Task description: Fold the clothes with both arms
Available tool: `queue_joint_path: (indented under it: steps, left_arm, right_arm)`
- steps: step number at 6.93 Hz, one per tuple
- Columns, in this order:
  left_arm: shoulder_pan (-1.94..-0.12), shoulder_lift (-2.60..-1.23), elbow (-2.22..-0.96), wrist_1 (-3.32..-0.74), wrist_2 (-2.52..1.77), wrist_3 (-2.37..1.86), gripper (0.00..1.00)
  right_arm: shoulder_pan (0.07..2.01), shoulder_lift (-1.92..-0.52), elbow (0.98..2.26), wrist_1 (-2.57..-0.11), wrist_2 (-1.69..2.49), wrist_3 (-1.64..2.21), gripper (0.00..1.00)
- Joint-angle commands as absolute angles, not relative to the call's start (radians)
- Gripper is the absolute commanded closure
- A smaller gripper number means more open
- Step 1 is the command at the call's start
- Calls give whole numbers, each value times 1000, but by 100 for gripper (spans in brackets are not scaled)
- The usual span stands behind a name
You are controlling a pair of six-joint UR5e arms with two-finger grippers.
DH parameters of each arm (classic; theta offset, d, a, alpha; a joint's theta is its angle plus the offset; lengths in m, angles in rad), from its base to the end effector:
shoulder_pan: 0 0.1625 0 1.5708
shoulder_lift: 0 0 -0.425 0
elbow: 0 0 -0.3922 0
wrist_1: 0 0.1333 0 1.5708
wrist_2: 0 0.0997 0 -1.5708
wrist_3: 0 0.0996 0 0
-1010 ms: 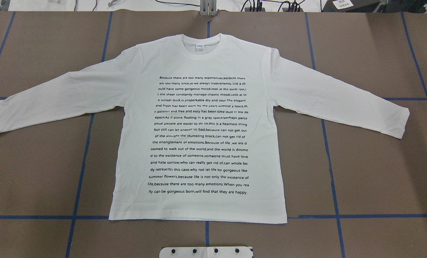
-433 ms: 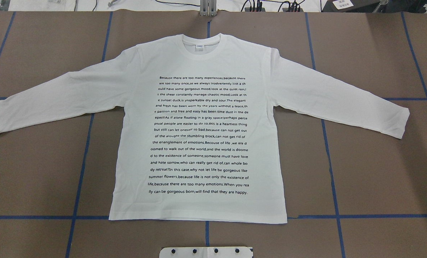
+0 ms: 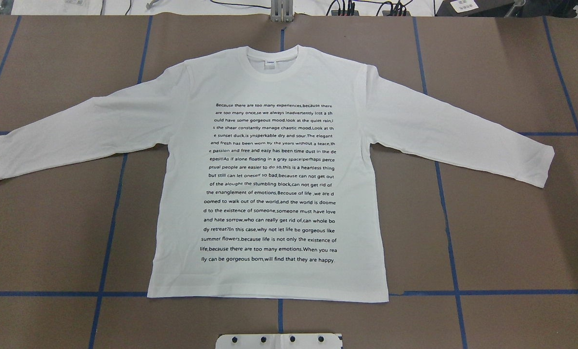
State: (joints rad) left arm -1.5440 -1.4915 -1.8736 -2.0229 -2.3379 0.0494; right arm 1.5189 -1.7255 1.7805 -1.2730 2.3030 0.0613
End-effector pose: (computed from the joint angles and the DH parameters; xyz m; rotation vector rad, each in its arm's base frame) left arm -0.0515 -0.4730 0.4928 0.6512 0.7312 0.3289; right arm 0.0435 -0.4481 0.5959 0.2953 -0.7423 -0.1202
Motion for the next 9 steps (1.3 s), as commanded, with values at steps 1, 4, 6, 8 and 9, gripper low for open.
queue_joint_path:
  steps: [1, 4, 6, 8, 9]
  left_arm:
    - [-1546, -1489, -1876, -2039, -2339, 49, 0]
    - [-1546, -1486, -1882, -2043, -2339, 49, 0]
    - [-1548, -1483, -1884, -2054, -2341, 51, 0]
    - [-1548, -1483, -1884, -2054, -2341, 52, 0]
    - [-1548, -1483, -1884, -2054, -2341, 52, 0]
  right_arm:
    - [1324, -1730, 1686, -923, 2223, 513, 0]
    - [999, -1756, 1515, -499, 1935, 974, 6]
    - [954, -1764, 1476, -465, 1899, 1018, 25]
    - [942, -1764, 1471, -465, 1896, 1026, 47]
    - [937, -1761, 1471, -465, 1898, 1028, 55]
